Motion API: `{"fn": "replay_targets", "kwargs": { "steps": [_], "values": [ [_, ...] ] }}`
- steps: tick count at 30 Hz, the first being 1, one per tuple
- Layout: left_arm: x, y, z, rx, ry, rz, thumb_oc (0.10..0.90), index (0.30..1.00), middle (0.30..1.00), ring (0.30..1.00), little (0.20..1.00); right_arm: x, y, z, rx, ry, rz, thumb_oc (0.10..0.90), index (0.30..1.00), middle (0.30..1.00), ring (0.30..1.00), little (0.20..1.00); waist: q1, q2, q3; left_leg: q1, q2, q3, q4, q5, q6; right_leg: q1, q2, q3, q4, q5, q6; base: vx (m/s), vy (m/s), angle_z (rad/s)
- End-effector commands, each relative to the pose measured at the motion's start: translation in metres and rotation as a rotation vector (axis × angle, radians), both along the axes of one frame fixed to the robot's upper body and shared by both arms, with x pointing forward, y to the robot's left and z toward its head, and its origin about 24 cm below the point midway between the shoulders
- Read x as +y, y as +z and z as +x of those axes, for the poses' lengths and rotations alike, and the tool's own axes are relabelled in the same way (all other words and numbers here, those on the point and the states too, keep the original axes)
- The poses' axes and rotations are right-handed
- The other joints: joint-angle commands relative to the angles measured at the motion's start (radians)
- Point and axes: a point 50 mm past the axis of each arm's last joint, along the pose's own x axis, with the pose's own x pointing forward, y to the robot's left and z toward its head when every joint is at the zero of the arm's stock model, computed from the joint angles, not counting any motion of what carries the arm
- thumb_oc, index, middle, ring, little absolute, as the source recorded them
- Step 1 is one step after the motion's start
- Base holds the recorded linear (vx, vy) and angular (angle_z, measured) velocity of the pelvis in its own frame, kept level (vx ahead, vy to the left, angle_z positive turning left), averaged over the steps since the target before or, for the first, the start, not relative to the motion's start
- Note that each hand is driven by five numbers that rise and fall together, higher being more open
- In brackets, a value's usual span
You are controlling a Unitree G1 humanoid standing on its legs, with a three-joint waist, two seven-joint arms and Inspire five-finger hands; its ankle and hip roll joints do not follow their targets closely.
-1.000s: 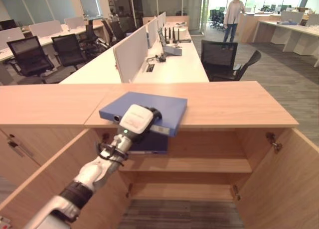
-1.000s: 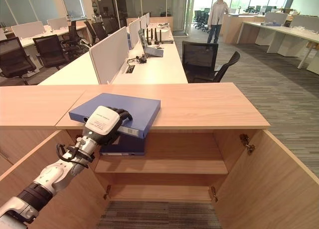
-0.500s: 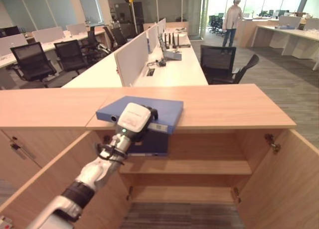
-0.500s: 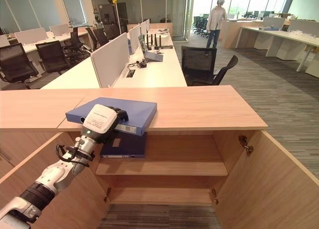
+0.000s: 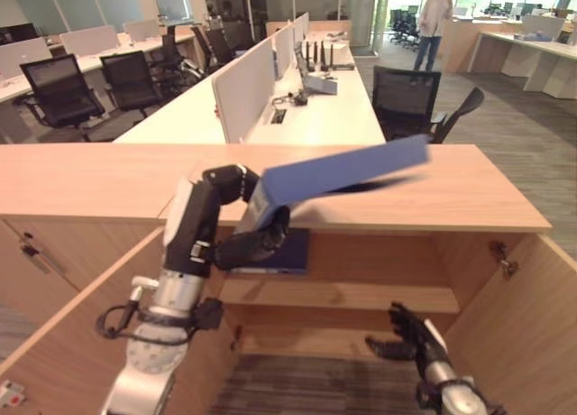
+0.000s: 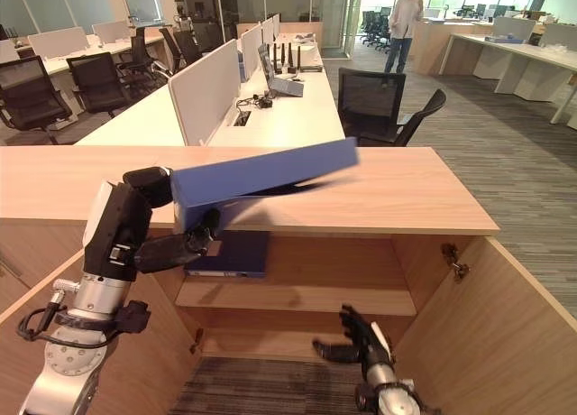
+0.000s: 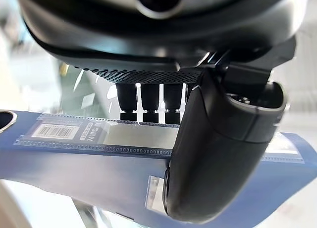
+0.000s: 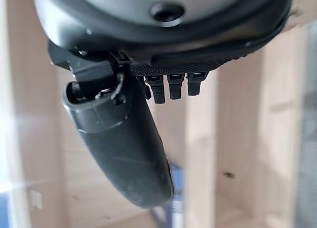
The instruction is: Put the empty folder in the office cabinet
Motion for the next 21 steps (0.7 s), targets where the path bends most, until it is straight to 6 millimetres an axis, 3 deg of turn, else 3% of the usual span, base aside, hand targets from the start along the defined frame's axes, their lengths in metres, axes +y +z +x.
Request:
{"fn": "replay_targets", "kwargs": {
  "steps": [1, 3, 6, 14, 15, 16, 17, 19, 20, 21],
  "values": [
    [0.001, 0.042, 0.001, -0.187, -0.175, -0.231, 0.4, 0.3, 0.3, 0.3, 0.3, 0.002, 0.031, 0.031, -0.2, -0.017, 0.053, 0.8, 0.9, 0.9, 0.9, 0.9, 0.001, -0.057, -0.001, 0.009, 0.011, -0.117, -0.001, -0.052, -0.038, 0.023, -0.025, -0.005, 0.007, -0.025, 0.072, 0.0, 0.0, 0.0],
    [-0.003, 0.04, 0.001, -0.152, -0.278, -0.368, 0.4, 0.3, 0.3, 0.3, 0.3, 0.007, 0.038, 0.034, -0.236, 0.007, 0.081, 0.8, 0.9, 0.9, 0.9, 0.9, 0.0, -0.059, 0.001, 0.01, 0.011, -0.118, -0.001, -0.052, -0.038, 0.023, -0.025, -0.003, 0.007, -0.025, 0.071, 0.0, 0.0, 0.0],
    [-0.003, 0.036, 0.0, -0.124, -0.315, -0.427, 0.4, 0.3, 0.3, 0.3, 0.3, 0.008, 0.046, 0.033, -0.277, 0.009, 0.123, 0.8, 0.9, 0.9, 0.9, 0.9, -0.001, -0.06, 0.003, 0.011, 0.01, -0.117, -0.001, -0.053, -0.038, 0.024, -0.026, -0.003, 0.007, -0.026, 0.071, 0.0, 0.0, 0.0],
    [0.013, 0.023, -0.004, -0.096, -0.249, -0.552, 0.4, 0.3, 0.3, 0.3, 0.3, 0.007, 0.083, 0.032, -0.487, -0.007, 0.345, 0.8, 0.9, 0.9, 0.9, 0.9, -0.002, -0.062, 0.008, 0.014, 0.008, -0.119, -0.001, -0.055, -0.035, 0.025, -0.027, 0.001, 0.007, -0.027, 0.07, 0.0, 0.001, 0.0],
    [0.019, 0.019, -0.004, -0.082, -0.215, -0.556, 0.4, 0.3, 0.3, 0.3, 0.3, 0.004, 0.096, 0.033, -0.552, 0.006, 0.369, 0.8, 0.9, 0.9, 0.9, 0.9, -0.003, -0.062, 0.007, 0.013, 0.007, -0.12, -0.001, -0.056, -0.035, 0.024, -0.027, 0.0, 0.007, -0.028, 0.07, 0.0, 0.0, 0.0],
    [0.019, 0.019, -0.004, -0.081, -0.215, -0.556, 0.4, 0.3, 0.3, 0.3, 0.3, 0.004, 0.096, 0.033, -0.552, 0.006, 0.369, 0.8, 0.9, 0.9, 0.9, 0.9, -0.003, -0.062, 0.007, 0.013, 0.007, -0.12, -0.001, -0.056, -0.035, 0.024, -0.027, 0.0, 0.007, -0.028, 0.07, 0.0, 0.0, 0.0],
    [0.022, 0.016, -0.003, -0.066, -0.211, -0.556, 0.4, 0.3, 0.3, 0.3, 0.3, -0.001, 0.118, 0.036, -0.635, 0.041, 0.343, 0.8, 0.9, 0.9, 0.9, 0.9, -0.004, -0.065, 0.006, 0.012, 0.007, -0.121, -0.001, -0.056, -0.035, 0.024, -0.027, 0.0, 0.007, -0.028, 0.07, 0.0, 0.0, 0.0],
    [0.023, 0.016, -0.003, -0.063, -0.219, -0.563, 0.4, 0.3, 0.3, 0.3, 0.3, -0.004, 0.125, 0.037, -0.665, 0.052, 0.328, 0.8, 0.9, 0.9, 0.9, 0.9, -0.004, -0.065, 0.006, 0.012, 0.007, -0.122, -0.001, -0.056, -0.035, 0.023, -0.027, 0.0, 0.007, -0.028, 0.071, 0.0, -0.005, 0.02],
    [0.016, 0.013, -0.002, -0.018, -0.308, -0.598, 0.4, 0.3, 0.3, 0.3, 0.3, -0.011, 0.143, 0.039, -0.734, 0.077, 0.303, 0.8, 0.9, 0.9, 0.9, 0.9, -0.009, -0.067, 0.005, 0.012, 0.008, -0.121, -0.001, -0.056, -0.034, 0.022, -0.027, 0.001, 0.007, -0.027, 0.072, 0.0, 0.0, 0.0],
    [0.016, 0.013, -0.001, -0.018, -0.31, -0.599, 0.4, 0.3, 0.3, 0.3, 0.3, -0.011, 0.143, 0.039, -0.734, 0.076, 0.303, 0.8, 0.9, 0.9, 0.9, 0.9, -0.008, -0.067, 0.005, 0.012, 0.008, -0.121, -0.001, -0.056, -0.034, 0.022, -0.027, 0.001, 0.007, -0.026, 0.072, 0.0, 0.0, 0.0]
  ]
}}
